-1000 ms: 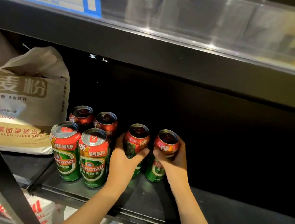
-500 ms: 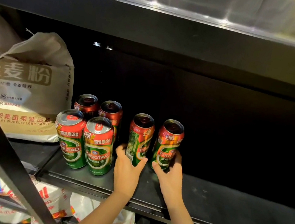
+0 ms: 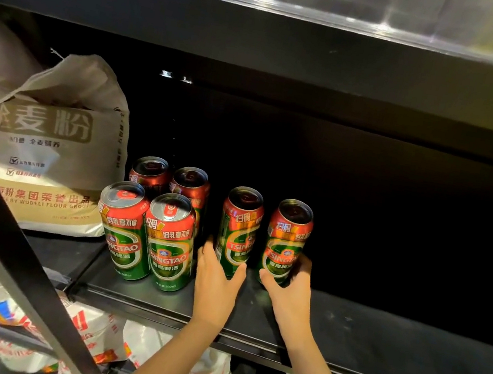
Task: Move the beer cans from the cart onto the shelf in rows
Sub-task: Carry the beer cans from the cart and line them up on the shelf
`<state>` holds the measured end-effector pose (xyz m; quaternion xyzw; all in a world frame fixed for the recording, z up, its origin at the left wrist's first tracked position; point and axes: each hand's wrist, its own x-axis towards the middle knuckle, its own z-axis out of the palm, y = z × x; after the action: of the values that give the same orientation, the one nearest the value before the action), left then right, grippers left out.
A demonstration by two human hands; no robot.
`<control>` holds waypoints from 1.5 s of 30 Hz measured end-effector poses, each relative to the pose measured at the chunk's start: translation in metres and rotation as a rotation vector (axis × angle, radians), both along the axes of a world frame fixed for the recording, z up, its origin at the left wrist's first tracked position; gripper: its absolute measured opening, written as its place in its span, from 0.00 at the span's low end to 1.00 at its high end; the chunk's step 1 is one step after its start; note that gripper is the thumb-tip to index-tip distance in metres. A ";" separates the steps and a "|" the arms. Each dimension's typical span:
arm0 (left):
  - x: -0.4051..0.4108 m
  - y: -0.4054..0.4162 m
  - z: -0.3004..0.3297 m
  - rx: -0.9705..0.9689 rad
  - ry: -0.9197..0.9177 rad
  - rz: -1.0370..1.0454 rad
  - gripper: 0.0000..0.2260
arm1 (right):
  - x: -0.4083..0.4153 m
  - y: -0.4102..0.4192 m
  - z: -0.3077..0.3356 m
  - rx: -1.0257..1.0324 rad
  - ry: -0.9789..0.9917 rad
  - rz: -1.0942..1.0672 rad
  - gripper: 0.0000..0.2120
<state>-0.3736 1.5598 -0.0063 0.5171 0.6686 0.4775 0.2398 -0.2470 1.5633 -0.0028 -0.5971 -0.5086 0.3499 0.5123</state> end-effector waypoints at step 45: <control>-0.001 -0.006 -0.001 0.001 -0.089 -0.042 0.29 | 0.009 -0.003 -0.001 0.022 0.092 0.110 0.25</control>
<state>-0.3746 1.5538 -0.0073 0.5096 0.6461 0.4951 0.2789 -0.2378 1.5607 -0.0039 -0.5459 -0.5202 0.3989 0.5218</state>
